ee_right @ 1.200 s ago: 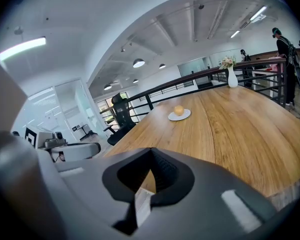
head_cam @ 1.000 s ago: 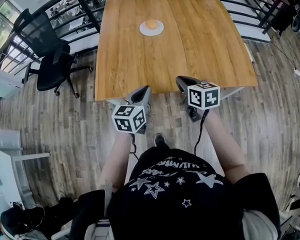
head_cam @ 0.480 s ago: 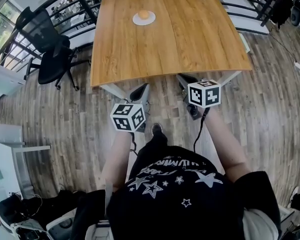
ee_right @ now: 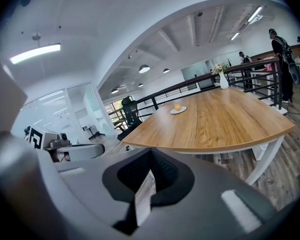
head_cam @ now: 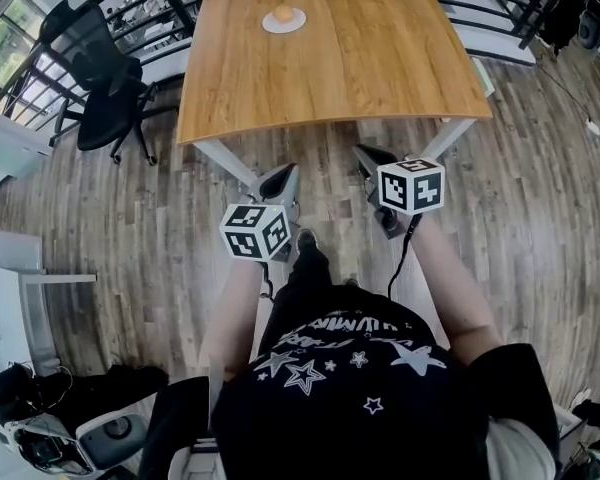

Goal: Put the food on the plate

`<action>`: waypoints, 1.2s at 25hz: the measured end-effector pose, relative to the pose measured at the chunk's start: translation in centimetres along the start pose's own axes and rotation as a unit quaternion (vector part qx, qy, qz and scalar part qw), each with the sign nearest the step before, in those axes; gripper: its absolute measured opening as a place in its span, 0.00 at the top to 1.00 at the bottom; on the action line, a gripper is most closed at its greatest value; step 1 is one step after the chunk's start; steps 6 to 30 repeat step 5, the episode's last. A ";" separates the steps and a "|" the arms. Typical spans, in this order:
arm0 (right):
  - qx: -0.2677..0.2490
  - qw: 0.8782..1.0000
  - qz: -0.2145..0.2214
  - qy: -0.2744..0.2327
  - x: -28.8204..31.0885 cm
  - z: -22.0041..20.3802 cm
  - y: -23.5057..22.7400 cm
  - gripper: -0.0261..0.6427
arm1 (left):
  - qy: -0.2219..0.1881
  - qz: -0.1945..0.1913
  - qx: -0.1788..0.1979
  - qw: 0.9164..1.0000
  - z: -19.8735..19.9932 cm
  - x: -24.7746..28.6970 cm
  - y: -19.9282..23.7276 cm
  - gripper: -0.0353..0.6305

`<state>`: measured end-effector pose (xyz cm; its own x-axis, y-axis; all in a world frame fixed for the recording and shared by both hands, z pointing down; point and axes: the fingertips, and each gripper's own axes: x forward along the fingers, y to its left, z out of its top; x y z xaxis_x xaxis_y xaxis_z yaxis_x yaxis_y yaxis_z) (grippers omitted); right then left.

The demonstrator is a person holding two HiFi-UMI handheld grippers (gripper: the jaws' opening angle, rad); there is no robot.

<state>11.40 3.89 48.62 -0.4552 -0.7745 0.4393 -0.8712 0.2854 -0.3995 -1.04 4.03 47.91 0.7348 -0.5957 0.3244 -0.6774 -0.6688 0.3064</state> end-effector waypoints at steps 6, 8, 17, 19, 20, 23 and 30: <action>0.001 1.000 0.001 0.003 -2.2 -2.1 1.2 0.96 | -0.001 -0.001 0.000 1.000 -1.5 -2.1 -1.8 0.94; 0.001 1.000 0.001 0.003 -2.2 -2.1 1.2 0.96 | -0.001 -0.001 0.000 1.000 -1.5 -2.1 -1.8 0.94; 0.001 1.000 0.001 0.003 -2.2 -2.1 1.2 0.96 | -0.001 -0.001 0.000 1.000 -1.5 -2.1 -1.8 0.94; 0.001 1.000 0.001 0.003 -2.2 -2.1 1.2 0.96 | -0.001 -0.001 0.000 1.000 -1.5 -2.1 -1.8 0.94; 0.001 1.000 0.001 0.003 -2.2 -2.1 1.2 0.96 | -0.001 -0.001 0.000 1.000 -1.5 -2.1 -1.8 0.94; 0.001 1.000 0.001 0.003 -2.2 -2.1 1.2 0.96 | -0.001 -0.001 0.000 1.000 -1.5 -2.1 -1.8 0.94; 0.001 1.000 0.001 0.003 -2.2 -2.1 1.2 0.96 | -0.001 -0.001 0.000 1.000 -1.5 -2.1 -1.8 0.94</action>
